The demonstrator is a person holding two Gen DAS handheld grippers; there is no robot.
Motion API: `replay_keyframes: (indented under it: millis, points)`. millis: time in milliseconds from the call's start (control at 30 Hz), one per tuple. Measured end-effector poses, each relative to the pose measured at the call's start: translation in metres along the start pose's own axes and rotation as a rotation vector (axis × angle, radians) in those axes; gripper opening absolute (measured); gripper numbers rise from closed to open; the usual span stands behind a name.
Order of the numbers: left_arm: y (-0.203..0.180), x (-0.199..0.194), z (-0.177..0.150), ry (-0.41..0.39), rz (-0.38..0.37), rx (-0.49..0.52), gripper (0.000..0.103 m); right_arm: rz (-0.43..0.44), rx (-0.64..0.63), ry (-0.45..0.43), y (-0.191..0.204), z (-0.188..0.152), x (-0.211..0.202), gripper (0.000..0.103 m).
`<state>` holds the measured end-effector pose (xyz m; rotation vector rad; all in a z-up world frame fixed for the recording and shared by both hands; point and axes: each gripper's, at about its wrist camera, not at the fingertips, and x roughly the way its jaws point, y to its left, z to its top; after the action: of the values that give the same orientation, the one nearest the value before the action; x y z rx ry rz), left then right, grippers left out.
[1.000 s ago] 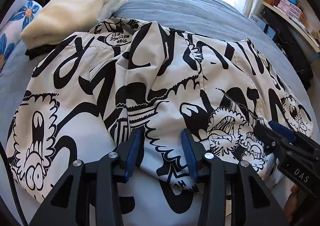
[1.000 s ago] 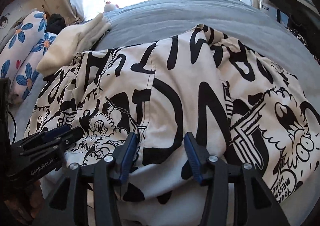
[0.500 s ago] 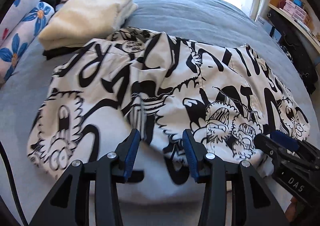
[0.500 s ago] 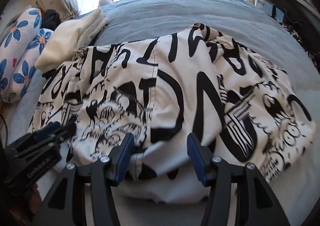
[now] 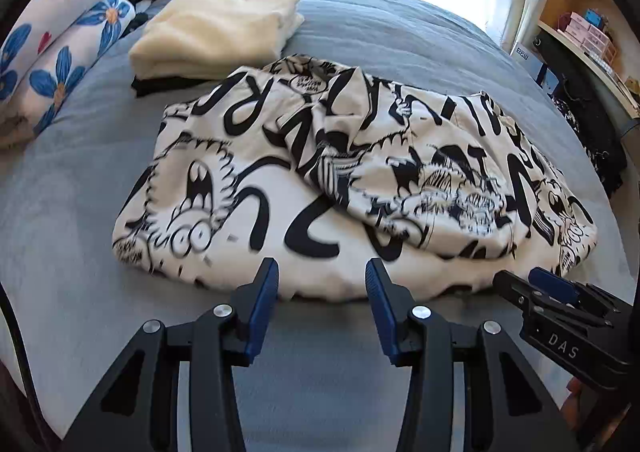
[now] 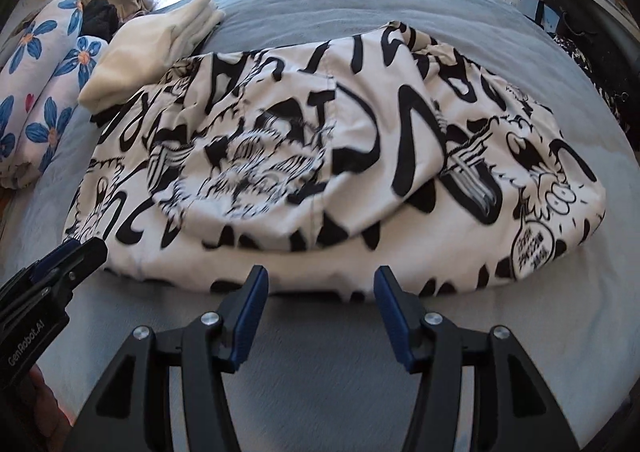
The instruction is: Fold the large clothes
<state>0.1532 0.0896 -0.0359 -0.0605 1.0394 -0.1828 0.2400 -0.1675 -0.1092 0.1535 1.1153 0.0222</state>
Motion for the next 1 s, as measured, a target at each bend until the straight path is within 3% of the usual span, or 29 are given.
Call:
replay_keyframes:
  millis: [300, 433, 533, 733, 1000]
  points:
    - [0.042, 0.007, -0.025, 0.056, -0.101, -0.117, 0.045, 0.012, -0.060, -0.034, 0.025, -0.011, -0.016, 0.055]
    - [0.070, 0.018, -0.034, 0.063, -0.261, -0.258, 0.045, 0.010, -0.076, -0.078, 0.033, -0.012, -0.021, 0.055]
    - [0.086, 0.027, -0.039, 0.036, -0.329, -0.344, 0.046, 0.012, -0.078, -0.117, 0.038, -0.010, -0.025, 0.055]
    - [0.114, 0.056, -0.043, 0.010, -0.343, -0.464, 0.046, 0.059, -0.050, -0.191, 0.040, -0.003, -0.030, 0.055]
    - [0.132, 0.090, -0.029, -0.055, -0.406, -0.579, 0.051, 0.083, -0.041, -0.185, 0.042, 0.005, -0.015, 0.055]
